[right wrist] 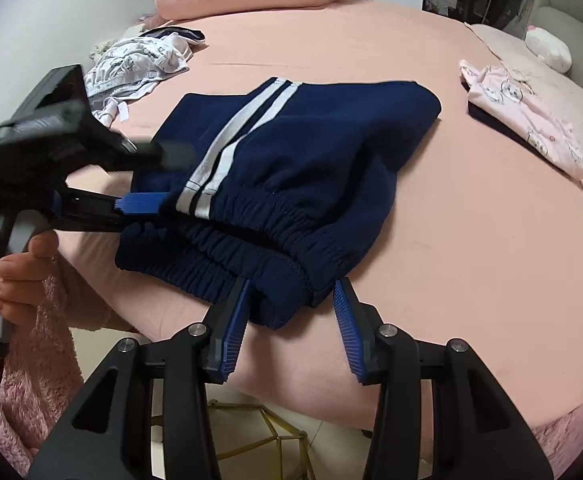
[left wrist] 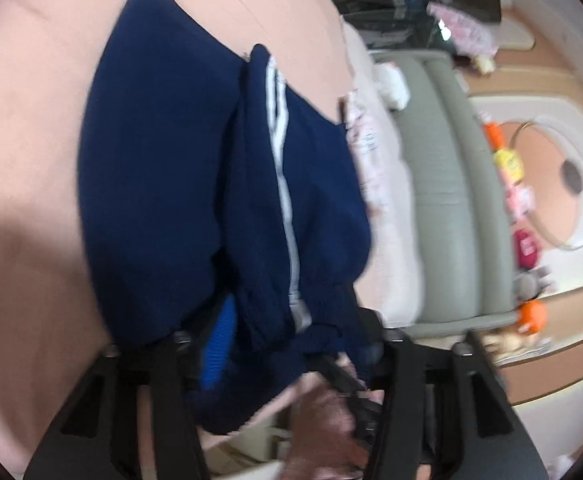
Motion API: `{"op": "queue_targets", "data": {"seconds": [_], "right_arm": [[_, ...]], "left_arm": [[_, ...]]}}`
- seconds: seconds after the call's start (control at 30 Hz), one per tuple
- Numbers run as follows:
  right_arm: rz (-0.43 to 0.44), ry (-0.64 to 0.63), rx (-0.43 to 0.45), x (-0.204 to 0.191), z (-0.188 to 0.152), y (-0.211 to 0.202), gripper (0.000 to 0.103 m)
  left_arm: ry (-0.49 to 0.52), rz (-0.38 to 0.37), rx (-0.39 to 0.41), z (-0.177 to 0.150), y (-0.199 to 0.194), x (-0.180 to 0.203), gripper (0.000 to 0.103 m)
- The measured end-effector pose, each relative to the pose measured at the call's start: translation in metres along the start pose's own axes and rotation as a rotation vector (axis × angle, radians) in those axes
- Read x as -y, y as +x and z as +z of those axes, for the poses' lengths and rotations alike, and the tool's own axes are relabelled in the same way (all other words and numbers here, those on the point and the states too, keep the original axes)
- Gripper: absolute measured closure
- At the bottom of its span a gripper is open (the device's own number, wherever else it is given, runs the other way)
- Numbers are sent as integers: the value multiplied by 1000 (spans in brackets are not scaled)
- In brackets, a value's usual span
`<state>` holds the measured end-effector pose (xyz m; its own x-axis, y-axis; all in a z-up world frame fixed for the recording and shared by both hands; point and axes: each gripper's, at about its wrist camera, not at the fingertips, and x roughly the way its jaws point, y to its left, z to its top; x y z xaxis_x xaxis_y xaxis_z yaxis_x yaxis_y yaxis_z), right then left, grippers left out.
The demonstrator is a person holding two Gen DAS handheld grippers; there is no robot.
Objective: Fold clothes
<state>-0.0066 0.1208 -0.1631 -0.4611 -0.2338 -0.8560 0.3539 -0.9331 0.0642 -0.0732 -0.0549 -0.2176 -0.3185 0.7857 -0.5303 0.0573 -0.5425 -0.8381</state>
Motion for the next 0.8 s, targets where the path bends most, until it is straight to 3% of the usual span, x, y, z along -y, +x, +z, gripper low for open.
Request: {"op": "queue_targets", "data": {"seconds": [0.03, 0.1, 0.17, 0.37, 0.57, 0.73, 0.8], "right_arm": [[0, -1, 2, 0, 0, 0, 60], [0, 2, 1, 1, 0, 1, 60], [0, 9, -2, 2, 0, 3, 60], [-2, 7, 25, 0, 4, 4, 60], [-7, 21, 63, 0, 8, 4, 60], [9, 43, -29, 3, 2, 16, 60], [57, 65, -35, 8, 0, 10, 60]], "left_arm": [[48, 67, 0, -2, 2, 7, 75], [88, 109, 11, -5, 2, 18, 77], [111, 116, 49, -8, -7, 29, 84], [187, 116, 97, -22, -27, 61, 87], [195, 222, 77, -28, -28, 50, 87], [182, 280, 29, -26, -20, 37, 87], [177, 303, 10, -25, -17, 32, 87]]}}
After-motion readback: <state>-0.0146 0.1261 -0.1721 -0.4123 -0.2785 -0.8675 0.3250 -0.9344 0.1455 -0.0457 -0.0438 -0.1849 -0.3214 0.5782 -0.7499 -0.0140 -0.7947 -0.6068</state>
